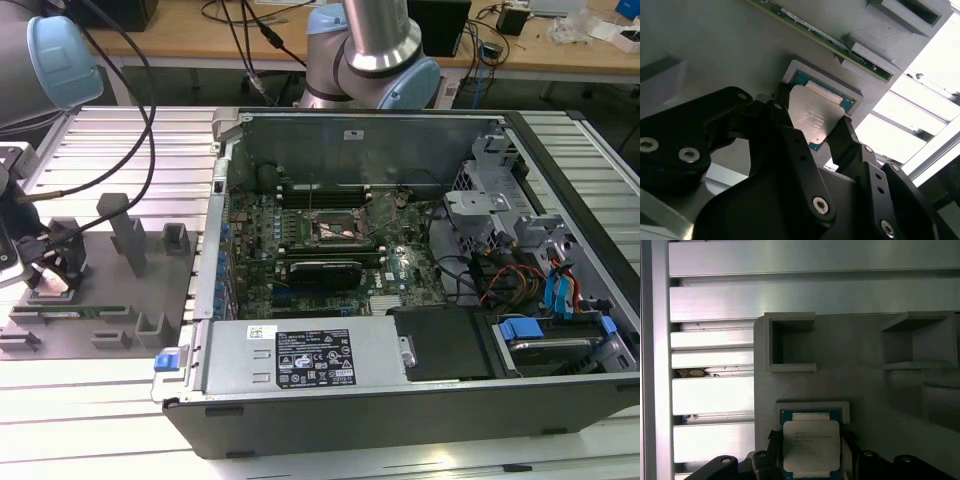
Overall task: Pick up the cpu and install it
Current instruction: 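Pick up the cpu and move it towards the insertion slot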
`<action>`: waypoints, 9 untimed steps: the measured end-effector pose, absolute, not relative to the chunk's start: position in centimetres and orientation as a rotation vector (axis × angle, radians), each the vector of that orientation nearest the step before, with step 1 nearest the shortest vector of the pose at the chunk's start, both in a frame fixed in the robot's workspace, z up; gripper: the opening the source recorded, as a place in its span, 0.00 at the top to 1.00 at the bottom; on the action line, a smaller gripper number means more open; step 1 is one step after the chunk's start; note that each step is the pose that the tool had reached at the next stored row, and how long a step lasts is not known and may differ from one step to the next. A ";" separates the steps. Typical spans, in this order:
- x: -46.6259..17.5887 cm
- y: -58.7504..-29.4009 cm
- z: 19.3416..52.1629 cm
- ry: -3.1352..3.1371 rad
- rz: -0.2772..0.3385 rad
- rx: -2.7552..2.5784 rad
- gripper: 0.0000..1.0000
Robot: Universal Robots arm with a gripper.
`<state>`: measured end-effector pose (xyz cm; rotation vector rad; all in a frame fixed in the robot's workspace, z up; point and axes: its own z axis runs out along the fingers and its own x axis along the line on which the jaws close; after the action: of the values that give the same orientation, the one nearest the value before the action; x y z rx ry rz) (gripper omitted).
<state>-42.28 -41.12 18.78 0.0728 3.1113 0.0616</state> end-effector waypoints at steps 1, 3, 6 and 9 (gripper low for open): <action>-42.3 -41.1 18.8 3.111 0.062 0.073 0.45; -42.3 -41.1 18.8 3.111 0.062 0.073 0.45; -42.3 -41.1 19.2 3.111 0.062 0.073 0.45; -42.3 -41.1 20.0 3.111 0.062 0.073 0.45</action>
<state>-42.28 -41.12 19.99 0.0727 3.1113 0.0616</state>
